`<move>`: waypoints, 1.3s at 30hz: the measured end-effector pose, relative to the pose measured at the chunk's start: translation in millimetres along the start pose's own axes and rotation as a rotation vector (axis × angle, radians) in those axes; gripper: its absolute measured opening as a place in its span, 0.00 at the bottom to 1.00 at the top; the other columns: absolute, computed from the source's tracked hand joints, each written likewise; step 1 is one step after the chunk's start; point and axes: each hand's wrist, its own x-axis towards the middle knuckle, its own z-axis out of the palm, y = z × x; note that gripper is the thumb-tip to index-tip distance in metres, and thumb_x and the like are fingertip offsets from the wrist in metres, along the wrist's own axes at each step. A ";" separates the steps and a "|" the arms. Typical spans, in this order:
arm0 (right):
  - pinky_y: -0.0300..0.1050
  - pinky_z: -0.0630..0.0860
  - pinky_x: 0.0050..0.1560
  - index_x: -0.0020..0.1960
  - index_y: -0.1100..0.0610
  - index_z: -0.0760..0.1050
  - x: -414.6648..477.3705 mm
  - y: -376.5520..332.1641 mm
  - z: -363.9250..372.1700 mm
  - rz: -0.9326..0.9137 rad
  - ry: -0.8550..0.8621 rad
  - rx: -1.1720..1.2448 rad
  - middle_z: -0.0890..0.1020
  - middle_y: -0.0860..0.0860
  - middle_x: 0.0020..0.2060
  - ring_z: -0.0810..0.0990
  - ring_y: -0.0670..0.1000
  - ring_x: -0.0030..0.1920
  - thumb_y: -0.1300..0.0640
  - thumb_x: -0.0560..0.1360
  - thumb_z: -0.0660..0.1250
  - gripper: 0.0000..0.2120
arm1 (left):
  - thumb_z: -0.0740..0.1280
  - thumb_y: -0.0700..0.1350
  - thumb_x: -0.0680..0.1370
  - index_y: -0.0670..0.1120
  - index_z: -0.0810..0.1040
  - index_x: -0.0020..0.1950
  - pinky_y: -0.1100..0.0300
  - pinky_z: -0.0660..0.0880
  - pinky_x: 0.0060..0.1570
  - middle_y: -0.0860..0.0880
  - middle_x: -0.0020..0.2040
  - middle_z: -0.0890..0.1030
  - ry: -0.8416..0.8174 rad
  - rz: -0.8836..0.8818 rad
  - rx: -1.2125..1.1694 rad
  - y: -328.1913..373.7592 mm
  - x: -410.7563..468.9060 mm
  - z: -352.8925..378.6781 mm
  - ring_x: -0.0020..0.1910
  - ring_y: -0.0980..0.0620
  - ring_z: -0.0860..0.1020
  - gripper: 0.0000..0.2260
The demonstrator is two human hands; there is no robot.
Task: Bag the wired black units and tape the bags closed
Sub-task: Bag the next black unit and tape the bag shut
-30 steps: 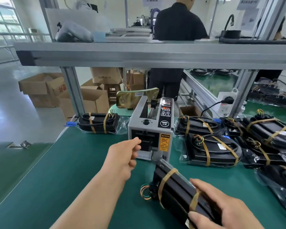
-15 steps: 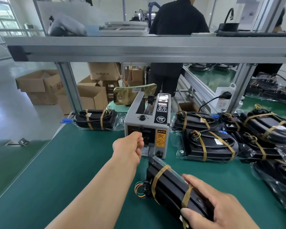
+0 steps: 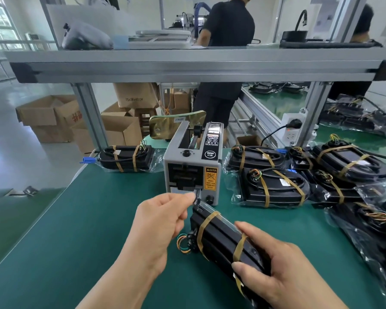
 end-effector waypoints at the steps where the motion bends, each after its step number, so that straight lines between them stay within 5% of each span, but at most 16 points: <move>1: 0.24 0.71 0.51 0.65 0.29 0.66 -0.5 0.0 0.8 -0.003 -0.004 -0.003 0.81 0.31 0.49 0.78 0.32 0.51 0.43 0.68 0.73 0.29 | 0.75 0.50 0.68 0.49 0.73 0.26 0.64 0.64 0.31 0.50 0.29 0.68 0.007 -0.002 0.026 -1.9 -3.1 0.7 0.25 0.54 0.62 0.15; 6: 0.28 0.73 0.54 0.63 0.28 0.65 -2.0 -0.5 3.3 -0.015 -0.011 -0.029 0.81 0.33 0.51 0.79 0.35 0.52 0.44 0.69 0.73 0.27 | 0.75 0.43 0.72 0.48 0.80 0.28 0.62 0.65 0.33 0.56 0.24 0.72 0.069 0.018 0.090 -5.6 -6.5 7.1 0.20 0.61 0.66 0.12; 16: 0.27 0.73 0.52 0.62 0.29 0.64 -1.1 2.9 4.0 -0.019 -0.016 -0.042 0.80 0.31 0.49 0.77 0.33 0.52 0.41 0.69 0.71 0.26 | 0.75 0.44 0.72 0.44 0.82 0.33 0.62 0.66 0.34 0.59 0.21 0.71 0.132 0.045 0.146 -8.1 -4.9 10.7 0.19 0.62 0.68 0.09; 23: 0.28 0.73 0.54 0.64 0.29 0.64 -1.6 2.2 4.5 -0.009 -0.017 -0.037 0.80 0.33 0.51 0.78 0.36 0.53 0.39 0.68 0.70 0.27 | 0.75 0.48 0.70 0.53 0.83 0.35 0.70 0.72 0.31 0.52 0.35 0.84 0.183 0.079 0.284 -11.5 -3.4 11.2 0.30 0.64 0.76 0.05; 29: 0.34 0.74 0.57 0.63 0.29 0.63 -2.0 -1.6 4.5 -0.017 -0.028 -0.058 0.80 0.34 0.53 0.78 0.38 0.53 0.38 0.68 0.69 0.27 | 0.74 0.50 0.70 0.57 0.81 0.37 0.72 0.65 0.20 0.57 0.26 0.77 0.188 0.156 0.410 -13.9 -4.2 9.7 0.22 0.62 0.70 0.04; 32: 0.33 0.74 0.57 0.64 0.29 0.63 -2.8 -1.7 4.2 -0.008 -0.029 -0.049 0.80 0.35 0.53 0.78 0.38 0.54 0.38 0.67 0.69 0.27 | 0.75 0.54 0.68 0.57 0.75 0.42 0.70 0.67 0.25 0.58 0.32 0.75 0.233 0.149 0.462 -15.5 0.3 6.9 0.28 0.61 0.72 0.10; 36: 0.28 0.71 0.57 0.64 0.28 0.62 -2.6 -4.4 4.0 -0.021 -0.047 -0.073 0.78 0.32 0.57 0.76 0.36 0.57 0.30 0.61 0.60 0.31 | 0.78 0.52 0.67 0.54 0.80 0.44 0.68 0.72 0.32 0.52 0.42 0.80 0.160 0.051 0.294 -20.1 1.0 8.7 0.37 0.58 0.78 0.11; 39: 0.25 0.69 0.56 0.63 0.27 0.60 -2.3 -6.3 2.8 -0.015 -0.050 -0.090 0.76 0.29 0.56 0.75 0.34 0.58 0.28 0.59 0.56 0.32 | 0.77 0.50 0.68 0.50 0.84 0.38 0.68 0.70 0.30 0.55 0.32 0.80 0.127 0.004 0.119 -21.4 0.2 10.8 0.26 0.63 0.74 0.06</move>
